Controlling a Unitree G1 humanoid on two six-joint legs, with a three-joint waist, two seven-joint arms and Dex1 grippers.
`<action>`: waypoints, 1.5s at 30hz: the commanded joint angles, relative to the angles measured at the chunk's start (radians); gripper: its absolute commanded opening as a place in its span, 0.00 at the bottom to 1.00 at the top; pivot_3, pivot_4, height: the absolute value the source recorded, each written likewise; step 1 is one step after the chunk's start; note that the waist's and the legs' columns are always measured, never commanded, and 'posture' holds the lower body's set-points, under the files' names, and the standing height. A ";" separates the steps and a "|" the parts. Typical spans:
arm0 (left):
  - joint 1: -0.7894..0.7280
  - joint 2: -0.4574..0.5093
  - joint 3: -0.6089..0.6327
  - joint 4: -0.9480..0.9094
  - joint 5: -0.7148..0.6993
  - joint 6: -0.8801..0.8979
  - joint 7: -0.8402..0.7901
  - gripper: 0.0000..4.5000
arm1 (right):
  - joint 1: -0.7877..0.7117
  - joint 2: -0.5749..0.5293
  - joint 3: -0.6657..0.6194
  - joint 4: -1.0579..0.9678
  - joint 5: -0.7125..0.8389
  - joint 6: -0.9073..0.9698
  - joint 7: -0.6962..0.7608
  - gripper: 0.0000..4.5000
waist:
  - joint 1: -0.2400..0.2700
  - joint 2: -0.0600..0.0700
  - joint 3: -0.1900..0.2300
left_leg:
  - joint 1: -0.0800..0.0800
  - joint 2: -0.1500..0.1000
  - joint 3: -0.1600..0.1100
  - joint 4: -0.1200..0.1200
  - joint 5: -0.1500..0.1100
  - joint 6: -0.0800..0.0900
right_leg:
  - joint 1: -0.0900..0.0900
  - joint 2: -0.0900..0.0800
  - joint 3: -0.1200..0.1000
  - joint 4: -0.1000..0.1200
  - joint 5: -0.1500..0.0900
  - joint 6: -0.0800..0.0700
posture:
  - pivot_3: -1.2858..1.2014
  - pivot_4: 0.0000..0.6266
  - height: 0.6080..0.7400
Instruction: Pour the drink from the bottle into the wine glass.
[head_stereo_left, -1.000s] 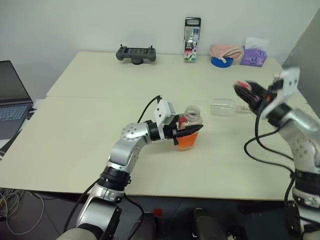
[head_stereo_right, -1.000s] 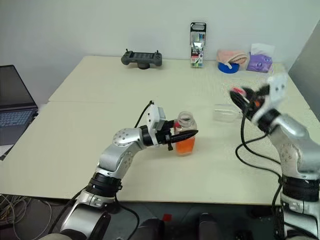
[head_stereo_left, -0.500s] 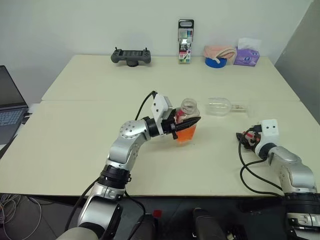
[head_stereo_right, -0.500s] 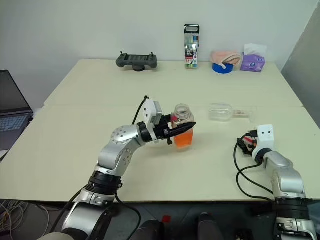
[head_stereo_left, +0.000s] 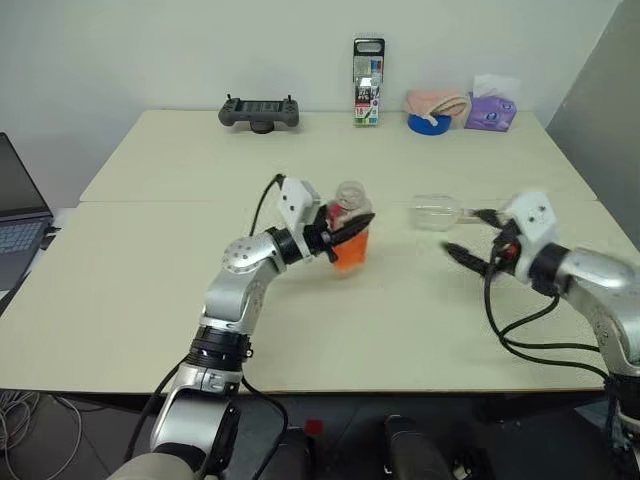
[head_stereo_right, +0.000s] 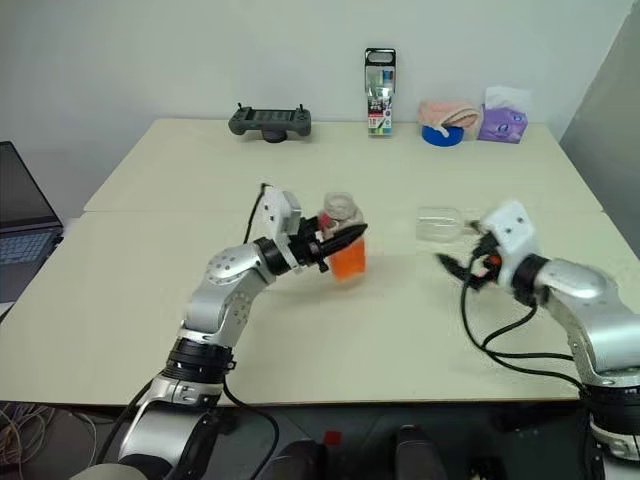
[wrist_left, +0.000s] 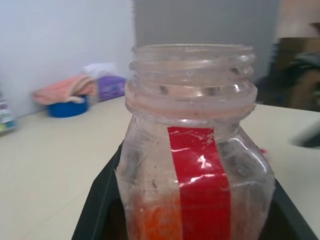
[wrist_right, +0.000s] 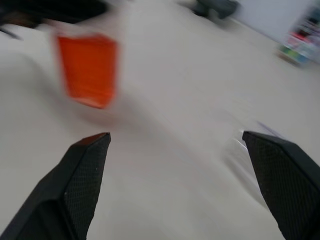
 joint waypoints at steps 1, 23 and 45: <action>-0.037 0.057 0.128 0.037 0.008 -0.064 0.105 0.37 | -0.128 0.121 0.124 -0.063 0.035 0.024 -0.003 1.00 | -0.001 -0.001 0.000 | 0.000 0.000 0.000 0.000 0.000 0.000 | 0.000 0.000 0.000 0.000 0.000 0.000 | 0.52 0.24 1.00; -0.089 0.126 0.295 0.487 0.009 -0.242 0.150 0.37 | -0.291 0.454 0.259 0.121 -0.199 -0.049 -0.205 1.00 | 0.017 -0.002 0.000 | -0.006 -0.002 -0.001 0.000 0.001 -0.004 | -0.008 -0.003 -0.001 0.002 0.005 -0.004 | 0.52 0.24 1.00; 0.144 0.090 0.266 0.256 0.019 -0.183 0.261 0.99 | -0.231 0.181 0.118 0.215 -0.215 -0.151 -0.024 1.00 | 0.008 -0.002 0.000 | -0.005 -0.002 0.001 -0.001 0.001 -0.004 | -0.007 -0.003 0.000 0.002 0.005 -0.004 | 0.52 0.24 1.00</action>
